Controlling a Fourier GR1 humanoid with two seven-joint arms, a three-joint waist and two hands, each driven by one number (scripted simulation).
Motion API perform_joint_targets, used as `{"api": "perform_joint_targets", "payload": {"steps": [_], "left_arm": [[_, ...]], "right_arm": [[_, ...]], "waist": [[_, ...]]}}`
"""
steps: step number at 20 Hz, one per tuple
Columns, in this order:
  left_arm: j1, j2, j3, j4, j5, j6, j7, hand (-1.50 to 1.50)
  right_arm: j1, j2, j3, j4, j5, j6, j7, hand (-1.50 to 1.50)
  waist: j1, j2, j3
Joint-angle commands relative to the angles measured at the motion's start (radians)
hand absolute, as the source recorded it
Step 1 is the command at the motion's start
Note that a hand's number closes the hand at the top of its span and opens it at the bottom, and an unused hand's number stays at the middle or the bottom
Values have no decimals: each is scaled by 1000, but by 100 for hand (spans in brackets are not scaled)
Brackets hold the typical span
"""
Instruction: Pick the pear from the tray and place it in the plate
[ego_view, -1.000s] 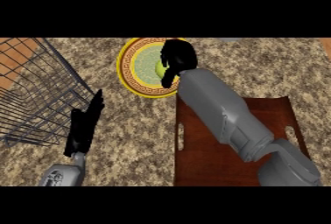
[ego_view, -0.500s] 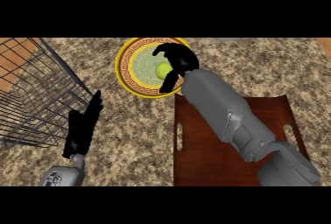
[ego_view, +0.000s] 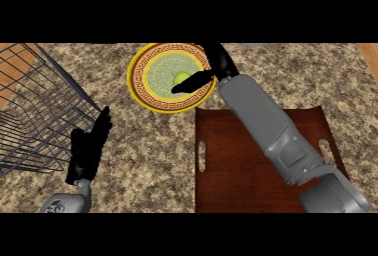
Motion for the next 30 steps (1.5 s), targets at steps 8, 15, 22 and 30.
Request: {"api": "perform_joint_targets", "payload": {"steps": [8, 15, 22, 30], "left_arm": [[-18, -34, -9, 30, -33, 34, 4, 0], [-9, 6, 13, -21, -14, -3, 19, 0], [-24, 9, 32, 32, 3, -28, -2, 0], [11, 3, 11, -42, -5, -25, 52, 0]], "right_arm": [[27, -10, -114, 115, -58, 157, -256, -150], [-14, -5, -117, 184, -33, 128, -287, -150], [-7, 25, -92, 233, 6, 34, -269, -150], [43, -2, -95, 256, 22, 4, -314, -150]], "waist": [[-16, -6, -1], [7, -1, -1], [3, -1, -2], [7, 1, -1]]}}
